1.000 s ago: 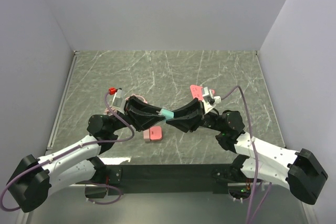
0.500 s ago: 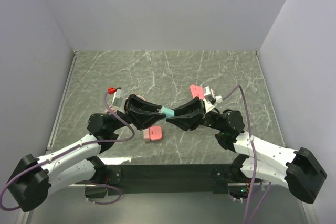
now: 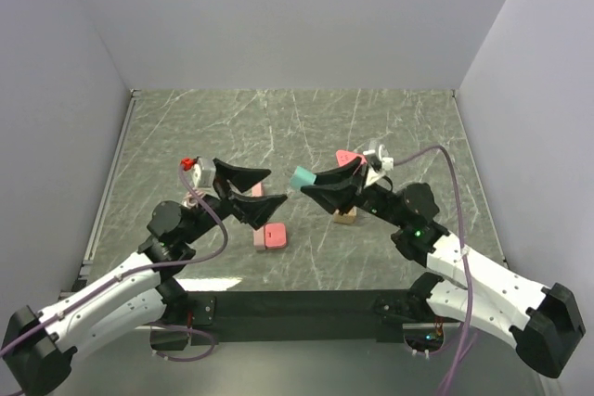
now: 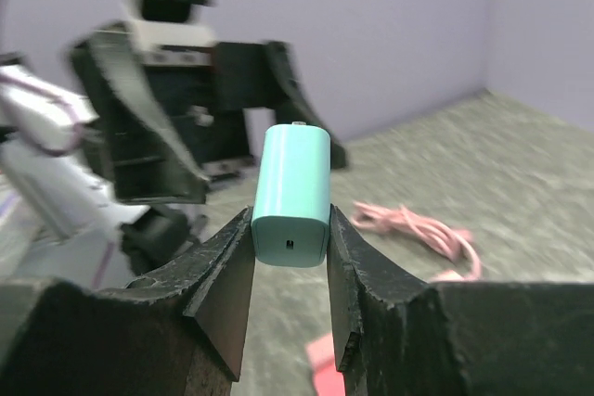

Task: Insert the plug

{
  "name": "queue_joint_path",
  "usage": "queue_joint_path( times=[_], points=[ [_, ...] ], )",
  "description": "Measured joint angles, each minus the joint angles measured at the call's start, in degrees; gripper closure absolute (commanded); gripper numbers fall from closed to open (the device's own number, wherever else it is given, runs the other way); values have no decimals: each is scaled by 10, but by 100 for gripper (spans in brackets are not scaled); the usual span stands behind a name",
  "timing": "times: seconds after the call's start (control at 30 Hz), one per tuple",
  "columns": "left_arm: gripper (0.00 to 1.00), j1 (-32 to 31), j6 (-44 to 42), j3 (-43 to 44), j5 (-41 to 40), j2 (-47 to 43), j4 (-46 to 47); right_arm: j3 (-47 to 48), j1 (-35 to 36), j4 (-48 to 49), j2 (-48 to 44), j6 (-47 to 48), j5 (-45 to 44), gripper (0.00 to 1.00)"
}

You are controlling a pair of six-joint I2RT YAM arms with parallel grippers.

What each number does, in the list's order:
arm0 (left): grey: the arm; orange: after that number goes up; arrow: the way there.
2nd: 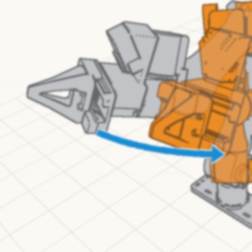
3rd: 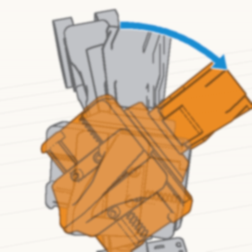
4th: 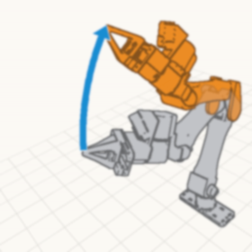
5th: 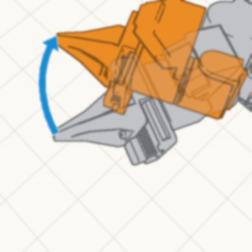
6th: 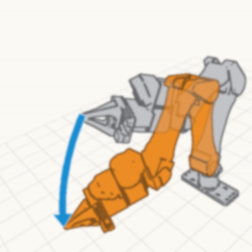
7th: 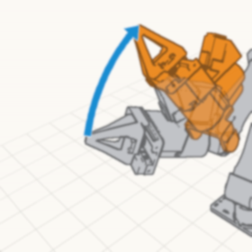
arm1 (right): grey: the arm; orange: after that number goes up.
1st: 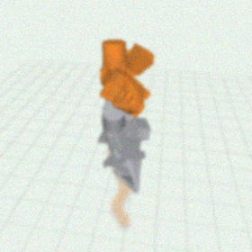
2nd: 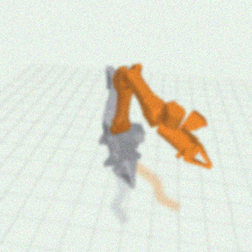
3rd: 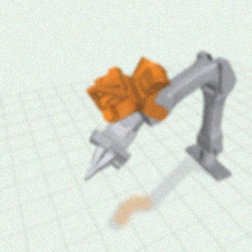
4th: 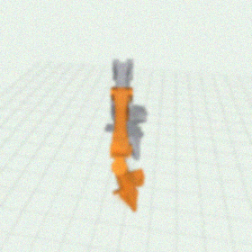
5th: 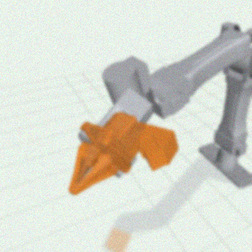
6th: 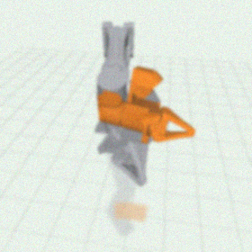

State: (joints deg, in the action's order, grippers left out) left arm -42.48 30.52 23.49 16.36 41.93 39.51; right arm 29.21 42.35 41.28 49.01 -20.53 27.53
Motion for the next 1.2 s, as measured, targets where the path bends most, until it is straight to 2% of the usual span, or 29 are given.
queue_joint_path(
  times=[0.2,0.37,0.43,0.47,0.5,0.57,0.67,0.83,0.97,1.2],
  points=[
    [1,0,-24,0,-168,-48,-129,68,-25,-103,69,20,-25,100],
    [2,0,-11,7,-303,12,-228,75,-49,-140,116,17,-28,100],
    [7,0,-5,10,-334,47,-260,74,-58,-149,120,15,-29,100],
    [21,0,1,12,-348,63,-276,73,-63,-151,119,15,-29,100],
    [26,0,5,15,-359,76,-289,72,-68,-150,117,14,-29,100],
    [29,0,8,23,-377,101,-311,69,-76,-151,111,13,-29,100],
    [25,0,8,39,-388,136,-321,62,-85,-151,99,13,-29,100],
    [24,3,8,94,-391,237,-331,47,-92,-144,87,13,-24,100],
    [29,14,7,122,-388,312,-337,29,-98,-140,86,12,-18,100],
    [29,24,7,145,-392,382,-356,21,-108,-121,95,8,4,100]
  ],
)
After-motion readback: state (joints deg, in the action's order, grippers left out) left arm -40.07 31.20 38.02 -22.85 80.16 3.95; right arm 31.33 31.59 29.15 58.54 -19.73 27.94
